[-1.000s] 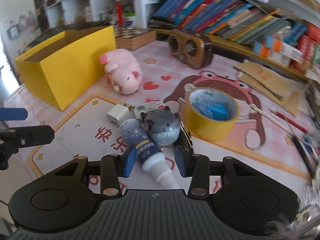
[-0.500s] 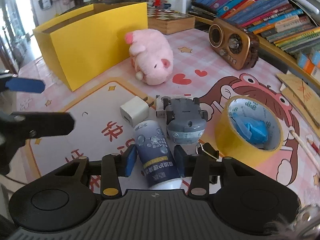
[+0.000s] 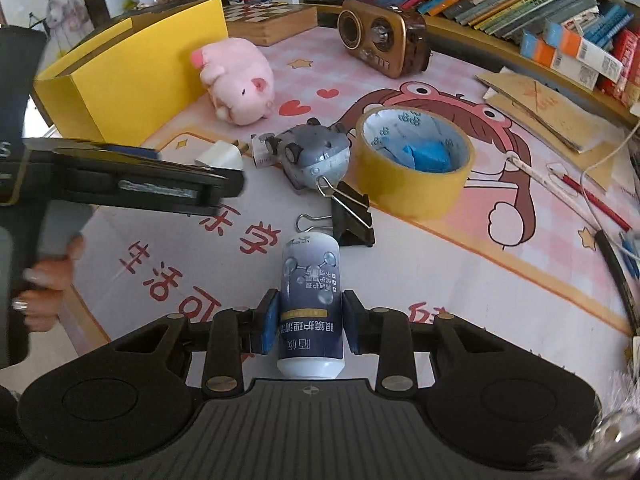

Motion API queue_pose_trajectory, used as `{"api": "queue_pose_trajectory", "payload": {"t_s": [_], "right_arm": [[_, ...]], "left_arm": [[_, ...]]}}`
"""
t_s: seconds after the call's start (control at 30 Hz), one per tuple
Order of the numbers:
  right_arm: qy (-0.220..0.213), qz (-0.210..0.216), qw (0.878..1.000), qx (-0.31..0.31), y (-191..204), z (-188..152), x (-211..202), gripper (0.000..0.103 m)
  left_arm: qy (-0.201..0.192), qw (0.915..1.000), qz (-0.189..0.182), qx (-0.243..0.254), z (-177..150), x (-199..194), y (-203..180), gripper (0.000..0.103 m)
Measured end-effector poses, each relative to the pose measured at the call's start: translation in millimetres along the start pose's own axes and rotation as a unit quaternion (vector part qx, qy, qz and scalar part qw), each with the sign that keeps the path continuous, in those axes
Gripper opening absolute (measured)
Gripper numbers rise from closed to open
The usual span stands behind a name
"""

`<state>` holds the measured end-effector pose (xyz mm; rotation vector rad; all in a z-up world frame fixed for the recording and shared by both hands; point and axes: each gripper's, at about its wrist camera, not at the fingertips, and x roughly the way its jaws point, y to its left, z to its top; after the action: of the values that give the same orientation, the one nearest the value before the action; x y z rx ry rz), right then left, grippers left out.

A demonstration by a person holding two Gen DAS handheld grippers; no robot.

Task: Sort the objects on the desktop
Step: 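Grasp the white-and-blue spray bottle with the right tool while the left tool grasps the white charger, then carry the spray bottle and white charger with both tools over the yellow box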

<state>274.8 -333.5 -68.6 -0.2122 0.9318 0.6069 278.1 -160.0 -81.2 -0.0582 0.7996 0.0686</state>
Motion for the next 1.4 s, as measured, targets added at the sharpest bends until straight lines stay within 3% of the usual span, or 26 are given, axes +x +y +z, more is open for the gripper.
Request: {"api": "queue_pose_trajectory", "payload": {"t_s": [0.13,0.2,0.27,0.53,0.83,1.4], "right_arm": [[0.0,0.002,1.0,0.002,0,0,-1,0.03],[-0.001,0.001,1.0,0.004,0,-1,-1,0.03],[-0.004,-0.003,1.0,0.002,2,-2,-1,0.03],[-0.025,-0.007,0.999,0.029,4,-3,-9,0.03],[-0.039,0.01,0.998,0.053,20,1,-30,0.03],[-0.06,0.017,0.996,0.061,117,-5,-60,0.03]], "left_arm": [[-0.005,0.9993,0.016,0.033,-2,7,-12,0.058],[-0.009,0.9994,0.012,0.032,-2,7,-11,0.049],[-0.013,0.999,0.009,0.042,-2,6,-13,0.028],[-0.013,0.9997,0.001,0.022,-2,-6,-2,0.026],[-0.045,0.9984,-0.036,0.0,-8,-60,17,0.026],[-0.066,0.9964,-0.051,-0.012,-50,-150,92,0.026]]}}
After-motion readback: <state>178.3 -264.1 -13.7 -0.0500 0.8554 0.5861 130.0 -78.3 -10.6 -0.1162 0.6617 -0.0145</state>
